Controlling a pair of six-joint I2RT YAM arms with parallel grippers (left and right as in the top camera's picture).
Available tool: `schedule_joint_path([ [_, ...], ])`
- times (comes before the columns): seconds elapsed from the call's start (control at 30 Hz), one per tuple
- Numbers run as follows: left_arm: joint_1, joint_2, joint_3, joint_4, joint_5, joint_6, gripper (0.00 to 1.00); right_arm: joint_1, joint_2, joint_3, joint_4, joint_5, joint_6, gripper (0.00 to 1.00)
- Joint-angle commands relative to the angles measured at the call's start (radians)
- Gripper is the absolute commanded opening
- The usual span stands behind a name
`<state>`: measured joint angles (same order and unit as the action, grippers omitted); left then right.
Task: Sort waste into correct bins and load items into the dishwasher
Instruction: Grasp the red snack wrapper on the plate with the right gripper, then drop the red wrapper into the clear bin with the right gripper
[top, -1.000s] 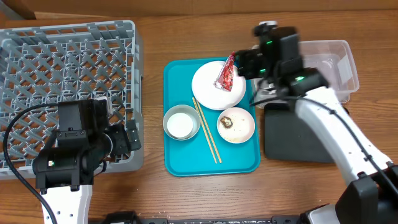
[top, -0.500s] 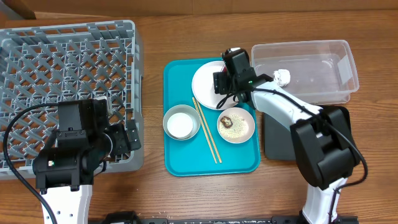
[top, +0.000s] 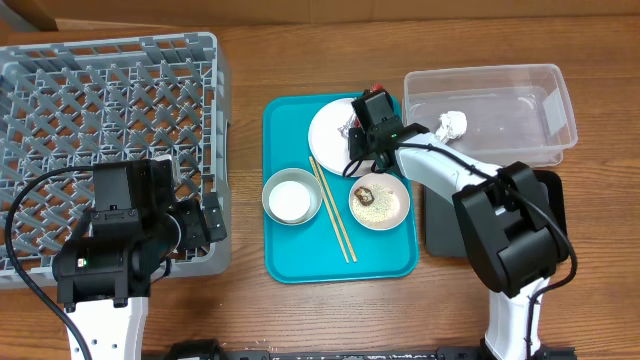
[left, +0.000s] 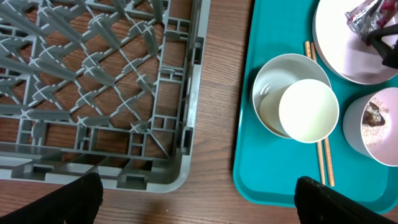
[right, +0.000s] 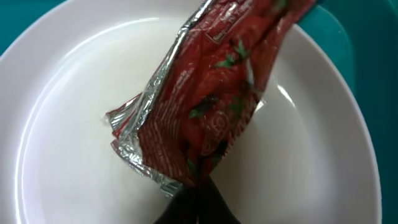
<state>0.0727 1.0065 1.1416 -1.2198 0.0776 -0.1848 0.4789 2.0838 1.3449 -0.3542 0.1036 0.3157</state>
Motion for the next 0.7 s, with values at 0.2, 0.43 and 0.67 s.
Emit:
schedule_joint_path([
  [0.2,0.006,0.001,0.021,0.001,-0.003,0.005,1.00,-0.009,-0.388,-0.001,-0.103,0.084,0.031,0.04],
  [0.43,0.006,0.002,0.021,0.002,-0.003,0.005,1.00,-0.101,-0.518,-0.001,-0.286,0.225,0.157,0.04],
  [0.67,0.006,0.002,0.021,0.002,-0.002,0.004,1.00,-0.246,-0.505,-0.035,-0.426,0.162,0.369,0.04],
])
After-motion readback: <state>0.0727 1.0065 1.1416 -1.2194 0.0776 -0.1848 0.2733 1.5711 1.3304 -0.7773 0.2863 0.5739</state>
